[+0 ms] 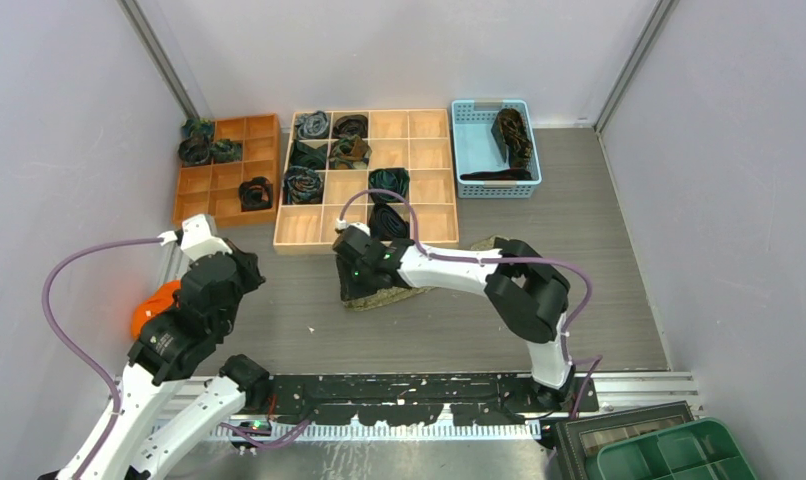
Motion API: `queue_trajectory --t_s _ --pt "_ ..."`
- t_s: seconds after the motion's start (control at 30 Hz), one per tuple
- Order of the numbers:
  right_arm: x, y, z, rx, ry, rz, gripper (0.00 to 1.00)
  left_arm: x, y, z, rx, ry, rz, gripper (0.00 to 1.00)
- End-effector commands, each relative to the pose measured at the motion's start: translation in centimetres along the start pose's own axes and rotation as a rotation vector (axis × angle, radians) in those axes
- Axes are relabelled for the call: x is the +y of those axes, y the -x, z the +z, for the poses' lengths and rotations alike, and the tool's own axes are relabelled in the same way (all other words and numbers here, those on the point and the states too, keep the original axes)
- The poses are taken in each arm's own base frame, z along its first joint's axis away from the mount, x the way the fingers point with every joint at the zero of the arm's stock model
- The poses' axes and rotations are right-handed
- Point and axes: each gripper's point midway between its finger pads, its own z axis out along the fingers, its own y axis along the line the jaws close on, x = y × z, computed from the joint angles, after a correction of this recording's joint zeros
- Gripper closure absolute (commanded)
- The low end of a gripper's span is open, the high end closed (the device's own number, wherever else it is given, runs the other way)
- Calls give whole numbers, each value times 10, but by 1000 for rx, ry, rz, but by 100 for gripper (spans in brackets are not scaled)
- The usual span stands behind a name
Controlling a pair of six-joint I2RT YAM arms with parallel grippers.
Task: Roll the ties
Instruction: Roll the tie at the center of the board.
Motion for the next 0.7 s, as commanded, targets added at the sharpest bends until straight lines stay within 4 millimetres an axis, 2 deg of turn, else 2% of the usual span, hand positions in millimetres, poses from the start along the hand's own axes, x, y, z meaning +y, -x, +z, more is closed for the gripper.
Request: queue_trajectory --t_s 0.0,0.2,0.27,0.67 --pt "56 35 -37 -85 372 138 70 -23 31 -1 -69 -65 -36 100" --pt "51 42 -50 -114 570 251 70 -41 29 8 -42 -106 -32 100" --pt "44 39 -48 -110 597 281 70 -47 26 12 -29 -117 -32 100" --pt "-4 29 -50 -173 614 361 71 -80 9 30 38 -207 -26 100"
